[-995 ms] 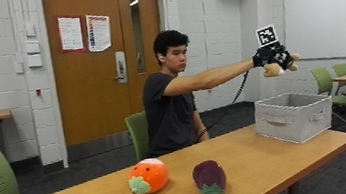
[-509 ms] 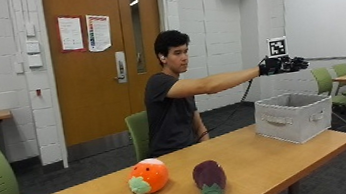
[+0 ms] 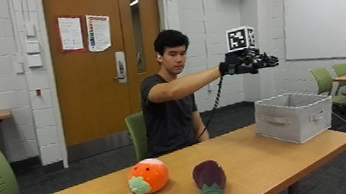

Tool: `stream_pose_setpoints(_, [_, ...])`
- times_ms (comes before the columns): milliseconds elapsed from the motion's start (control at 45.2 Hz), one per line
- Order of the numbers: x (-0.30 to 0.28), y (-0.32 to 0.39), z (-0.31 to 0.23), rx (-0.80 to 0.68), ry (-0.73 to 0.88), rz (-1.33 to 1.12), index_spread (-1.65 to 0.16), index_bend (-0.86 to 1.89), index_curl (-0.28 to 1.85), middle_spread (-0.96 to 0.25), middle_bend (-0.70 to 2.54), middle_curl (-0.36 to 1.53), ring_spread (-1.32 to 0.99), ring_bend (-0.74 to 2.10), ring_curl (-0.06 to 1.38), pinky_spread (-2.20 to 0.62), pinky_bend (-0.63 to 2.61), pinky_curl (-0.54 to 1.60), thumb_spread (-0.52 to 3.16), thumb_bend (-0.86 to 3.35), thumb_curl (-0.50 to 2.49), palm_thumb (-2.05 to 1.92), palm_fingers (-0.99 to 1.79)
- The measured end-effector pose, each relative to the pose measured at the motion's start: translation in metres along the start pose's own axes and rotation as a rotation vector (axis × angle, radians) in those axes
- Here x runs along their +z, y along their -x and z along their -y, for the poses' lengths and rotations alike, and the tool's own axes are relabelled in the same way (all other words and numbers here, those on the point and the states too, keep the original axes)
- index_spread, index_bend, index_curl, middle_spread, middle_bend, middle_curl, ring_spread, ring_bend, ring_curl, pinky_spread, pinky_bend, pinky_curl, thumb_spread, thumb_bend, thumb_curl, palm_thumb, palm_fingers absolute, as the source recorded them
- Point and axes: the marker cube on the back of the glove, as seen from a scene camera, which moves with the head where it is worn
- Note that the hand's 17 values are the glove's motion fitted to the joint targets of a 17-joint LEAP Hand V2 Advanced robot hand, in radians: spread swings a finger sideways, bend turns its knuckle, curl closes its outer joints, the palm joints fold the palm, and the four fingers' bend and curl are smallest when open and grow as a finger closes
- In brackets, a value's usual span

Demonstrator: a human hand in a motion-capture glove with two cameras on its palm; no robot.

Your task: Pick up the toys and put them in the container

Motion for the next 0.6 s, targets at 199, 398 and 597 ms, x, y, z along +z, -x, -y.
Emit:
stream_pose_setpoints(199, [0.015, -0.132, -0.04, 0.186, -0.03, -0.084, -0.26, 0.09, 0.23, 0.0, 0.19, 0.44, -0.18, 0.35, 0.25, -0.14, 0.73, 0.32, 1.02, -0.09, 0.27, -0.12, -0.14])
stream_pose_setpoints(398, [0.054, -0.238, -0.078, 0.32, -0.006, -0.103, -0.27, 0.13, 0.23, -0.02, 0.2, 0.43, -0.2, 0.31, 0.26, -0.13, 0.67, 0.31, 1.03, -0.09, 0.23, -0.12, -0.09])
stream_pose_setpoints(597, [0.107, -0.3, -0.094, 0.409, 0.045, -0.046, -0.28, 0.13, 0.24, -0.03, 0.2, 0.43, -0.23, 0.29, 0.27, -0.13, 0.65, 0.31, 1.03, -0.09, 0.2, -0.12, -0.07])
